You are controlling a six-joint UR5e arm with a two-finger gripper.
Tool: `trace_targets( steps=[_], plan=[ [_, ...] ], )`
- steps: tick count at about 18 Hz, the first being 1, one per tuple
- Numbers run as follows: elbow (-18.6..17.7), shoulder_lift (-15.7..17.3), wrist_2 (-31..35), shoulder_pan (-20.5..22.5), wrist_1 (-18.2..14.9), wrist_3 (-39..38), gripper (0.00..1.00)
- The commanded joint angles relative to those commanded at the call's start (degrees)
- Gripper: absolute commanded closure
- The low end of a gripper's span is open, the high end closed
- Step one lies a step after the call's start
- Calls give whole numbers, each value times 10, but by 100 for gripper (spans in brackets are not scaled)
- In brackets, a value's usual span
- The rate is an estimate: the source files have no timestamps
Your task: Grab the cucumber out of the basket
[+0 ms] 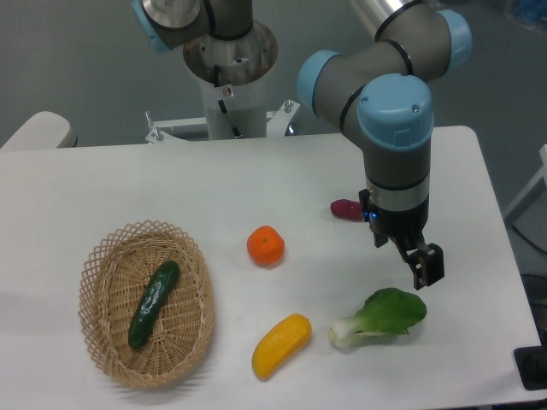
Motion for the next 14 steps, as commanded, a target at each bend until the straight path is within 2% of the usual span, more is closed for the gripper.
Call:
trace_targets(
  steps=[9,11,14],
  plan=[
    [-2,4,-4,-4,-1,-20,0],
    [-8,5,-12,-10,-1,-55,0],
    [-11,6,-12,-32,-1,-161,0]
  ],
)
